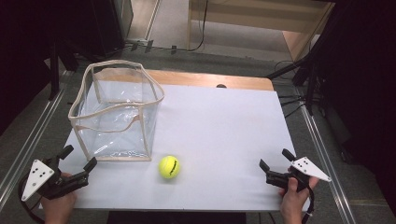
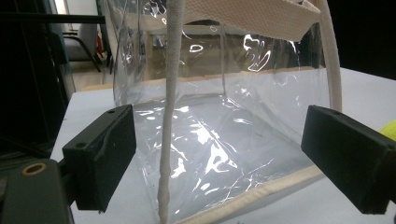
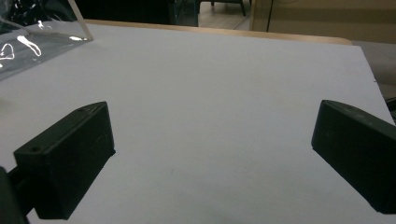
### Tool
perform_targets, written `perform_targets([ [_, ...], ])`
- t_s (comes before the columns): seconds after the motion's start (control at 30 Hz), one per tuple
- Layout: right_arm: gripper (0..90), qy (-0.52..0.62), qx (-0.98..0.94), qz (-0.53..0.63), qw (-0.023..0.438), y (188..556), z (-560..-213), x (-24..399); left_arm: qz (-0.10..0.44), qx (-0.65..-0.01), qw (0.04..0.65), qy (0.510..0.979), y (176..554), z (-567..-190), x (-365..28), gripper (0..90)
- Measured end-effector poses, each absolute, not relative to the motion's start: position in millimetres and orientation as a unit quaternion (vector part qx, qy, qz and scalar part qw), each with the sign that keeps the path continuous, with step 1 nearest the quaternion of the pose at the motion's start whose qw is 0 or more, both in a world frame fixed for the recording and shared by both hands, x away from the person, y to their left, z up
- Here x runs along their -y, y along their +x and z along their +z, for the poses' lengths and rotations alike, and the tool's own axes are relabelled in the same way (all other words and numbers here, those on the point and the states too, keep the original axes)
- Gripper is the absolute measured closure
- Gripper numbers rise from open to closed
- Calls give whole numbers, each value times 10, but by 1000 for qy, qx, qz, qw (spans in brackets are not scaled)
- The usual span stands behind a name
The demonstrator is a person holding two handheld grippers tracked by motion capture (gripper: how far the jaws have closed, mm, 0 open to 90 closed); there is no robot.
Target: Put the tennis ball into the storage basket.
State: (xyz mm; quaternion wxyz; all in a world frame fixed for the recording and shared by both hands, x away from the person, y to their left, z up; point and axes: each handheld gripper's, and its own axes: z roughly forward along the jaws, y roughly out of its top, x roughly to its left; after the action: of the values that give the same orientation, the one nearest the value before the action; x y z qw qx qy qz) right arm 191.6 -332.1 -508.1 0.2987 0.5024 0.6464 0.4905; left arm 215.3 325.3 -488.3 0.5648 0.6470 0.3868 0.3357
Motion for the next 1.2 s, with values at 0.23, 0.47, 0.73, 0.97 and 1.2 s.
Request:
perform_targets([
  [0.23, 0, 492, -656, 488, 299, 1918, -5051, 3281, 337, -389, 562, 648, 2157, -4882, -3246, 104],
  [0.47, 0, 469, -676, 488, 292, 1968, -4909, 3209, 341, -386, 560, 649, 2149, -4885, -3239, 104],
  [0.73, 0, 448, -701, 489, 264, 2074, -4789, 3065, 339, -385, 561, 649, 2148, -4886, -3238, 104],
  [0.97, 0, 440, -710, 486, 257, 2128, -4711, 2952, 342, -385, 560, 649, 2145, -4886, -3236, 104],
  [1.2, 0, 422, -721, 490, 249, 2198, -4637, 2825, 342, -385, 559, 651, 2145, -4886, -3236, 104],
])
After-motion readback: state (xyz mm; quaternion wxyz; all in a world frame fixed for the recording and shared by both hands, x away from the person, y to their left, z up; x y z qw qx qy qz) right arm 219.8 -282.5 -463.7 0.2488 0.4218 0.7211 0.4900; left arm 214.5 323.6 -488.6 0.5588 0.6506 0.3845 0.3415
